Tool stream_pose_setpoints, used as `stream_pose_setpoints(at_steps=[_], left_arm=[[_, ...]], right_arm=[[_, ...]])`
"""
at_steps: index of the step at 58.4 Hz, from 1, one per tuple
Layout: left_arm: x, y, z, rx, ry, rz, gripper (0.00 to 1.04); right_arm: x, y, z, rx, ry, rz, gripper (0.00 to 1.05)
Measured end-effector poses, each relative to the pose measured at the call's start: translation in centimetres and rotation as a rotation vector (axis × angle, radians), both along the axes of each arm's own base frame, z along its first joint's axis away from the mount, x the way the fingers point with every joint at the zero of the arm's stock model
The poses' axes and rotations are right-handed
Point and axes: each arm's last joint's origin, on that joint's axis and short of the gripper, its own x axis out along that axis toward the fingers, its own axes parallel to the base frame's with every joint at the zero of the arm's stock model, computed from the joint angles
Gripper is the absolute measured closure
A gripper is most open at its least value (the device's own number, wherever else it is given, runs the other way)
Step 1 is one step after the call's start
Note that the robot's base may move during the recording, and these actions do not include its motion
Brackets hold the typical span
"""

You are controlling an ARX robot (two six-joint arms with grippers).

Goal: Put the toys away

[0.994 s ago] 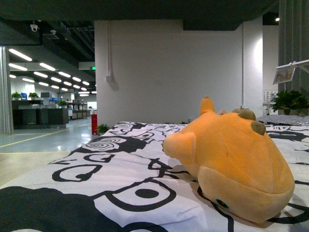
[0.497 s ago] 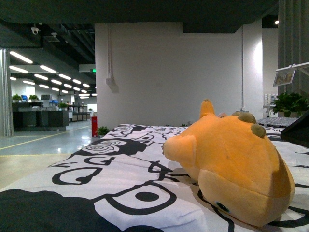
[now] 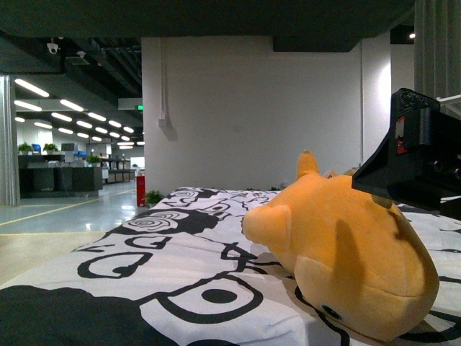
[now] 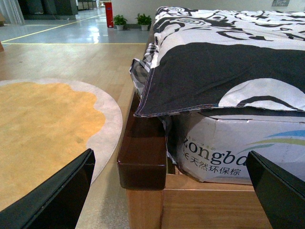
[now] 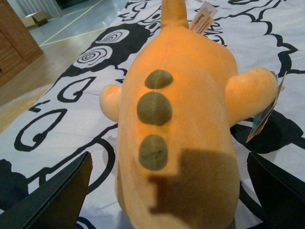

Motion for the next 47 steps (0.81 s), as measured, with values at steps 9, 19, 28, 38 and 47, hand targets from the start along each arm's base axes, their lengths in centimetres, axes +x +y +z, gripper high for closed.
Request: stream_pose_setpoints(at_steps=[9, 19, 28, 38, 47], left_arm=[[0.0, 0.0, 0.0, 0.000, 0.000, 0.000, 0.06], [0.0, 0.0, 0.0, 0.000, 0.000, 0.000, 0.06], [0.0, 0.0, 0.0, 0.000, 0.000, 0.000, 0.06], [0.0, 0.0, 0.0, 0.000, 0.000, 0.000, 0.06], [0.0, 0.0, 0.0, 0.000, 0.000, 0.000, 0.06]], right_arm=[[-0.2, 1.6, -0.3, -0.016, -0.003, 0.031, 0.06], [-0.4, 3.1, -0.5, -0.036, -0.016, 0.045, 0.06], [-0.4, 4.2, -0.6, -0.044, -0.026, 0.050, 0.06], [-0.1, 4.9, -0.8, -0.074, -0.057, 0.004, 0.06], [0.2, 5.0, -0.7, -0.110, -0.113, -0.062, 0.06]])
